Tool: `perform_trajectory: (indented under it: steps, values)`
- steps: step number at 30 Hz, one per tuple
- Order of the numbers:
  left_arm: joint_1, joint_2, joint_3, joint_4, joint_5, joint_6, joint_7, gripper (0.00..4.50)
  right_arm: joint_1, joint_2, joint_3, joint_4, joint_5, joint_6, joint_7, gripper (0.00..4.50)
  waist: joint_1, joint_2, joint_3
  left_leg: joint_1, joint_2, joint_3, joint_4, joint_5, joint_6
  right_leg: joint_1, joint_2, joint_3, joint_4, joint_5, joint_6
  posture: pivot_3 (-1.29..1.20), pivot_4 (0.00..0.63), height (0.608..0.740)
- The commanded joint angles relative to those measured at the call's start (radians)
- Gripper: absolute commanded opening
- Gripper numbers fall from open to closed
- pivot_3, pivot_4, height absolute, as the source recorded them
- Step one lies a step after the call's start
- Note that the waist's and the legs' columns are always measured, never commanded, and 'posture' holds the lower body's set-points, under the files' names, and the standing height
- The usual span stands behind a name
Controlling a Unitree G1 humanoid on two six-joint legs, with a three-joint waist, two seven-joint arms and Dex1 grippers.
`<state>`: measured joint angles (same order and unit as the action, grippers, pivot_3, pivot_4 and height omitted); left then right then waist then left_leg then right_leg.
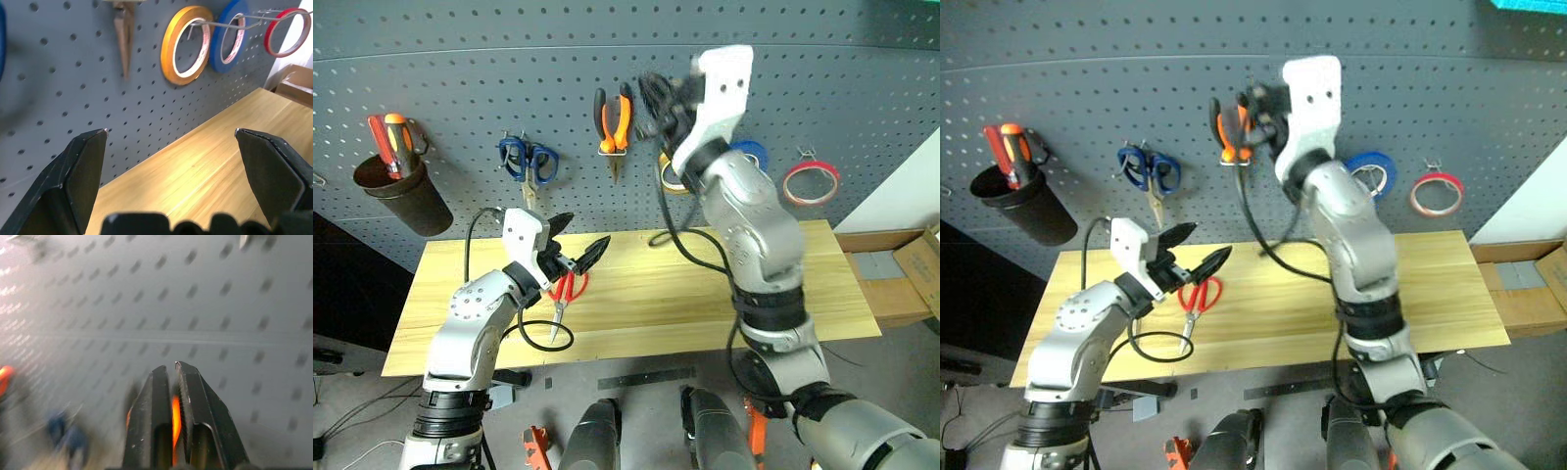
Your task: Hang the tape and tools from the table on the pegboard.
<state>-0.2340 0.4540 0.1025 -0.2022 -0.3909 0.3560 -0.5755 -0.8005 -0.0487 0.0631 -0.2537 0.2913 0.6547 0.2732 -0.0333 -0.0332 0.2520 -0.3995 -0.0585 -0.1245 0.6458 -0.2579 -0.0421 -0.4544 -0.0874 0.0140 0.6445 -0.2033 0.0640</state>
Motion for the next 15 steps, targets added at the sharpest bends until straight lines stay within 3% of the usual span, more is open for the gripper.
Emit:
perform_trajectory:
  steps: [1, 5, 7, 15]
  values:
    - [0.054, 0.016, 0.01, -0.005, 0.043, 0.071, 0.067, 4.5, 0.138, -0.153, 0.069, -0.229, 0.153, 0.186, 0.181, 0.11, -0.001, 0.0, 0.0, 0.0, 0.0, 0.0, 0.0, 0.0, 0.001, 0.0, 0.0, 0.0, 0.0, 0.0, 0.0, -0.01, 0.268, 0.74]
    - [0.098, 0.012, 0.054, 0.001, 0.055, 0.195, 0.167, 4.5, 0.233, -0.264, 0.084, -0.321, 0.231, 0.315, 0.223, 0.11, -0.017, 0.0, 0.001, 0.0, 0.0, 0.001, 0.0, -0.001, 0.001, 0.0, 0.0, 0.0, 0.0, 0.0, 0.0, -0.02, 0.278, 0.74]
    - [0.12, 0.024, 0.047, 0.006, 0.073, 0.244, 0.188, 4.5, 0.267, -0.314, 0.12, -0.352, 0.251, 0.351, 0.254, 0.46, -0.021, 0.0, 0.002, 0.001, 0.001, 0.001, 0.0, -0.001, 0.001, 0.0, 0.0, 0.0, 0.001, 0.0, 0.0, -0.03, 0.284, 0.74]
    - [0.138, 0.05, 0.015, 0.023, 0.141, 0.533, 0.304, 4.5, 0.292, -0.334, 0.217, -0.356, 0.221, 0.395, 0.216, 2.95, -0.022, -0.001, 0.005, 0.004, 0.0, 0.001, 0.001, -0.001, 0.001, 0.006, 0.001, -0.003, 0.001, 0.0, 0.001, -0.01, 0.301, 0.74]
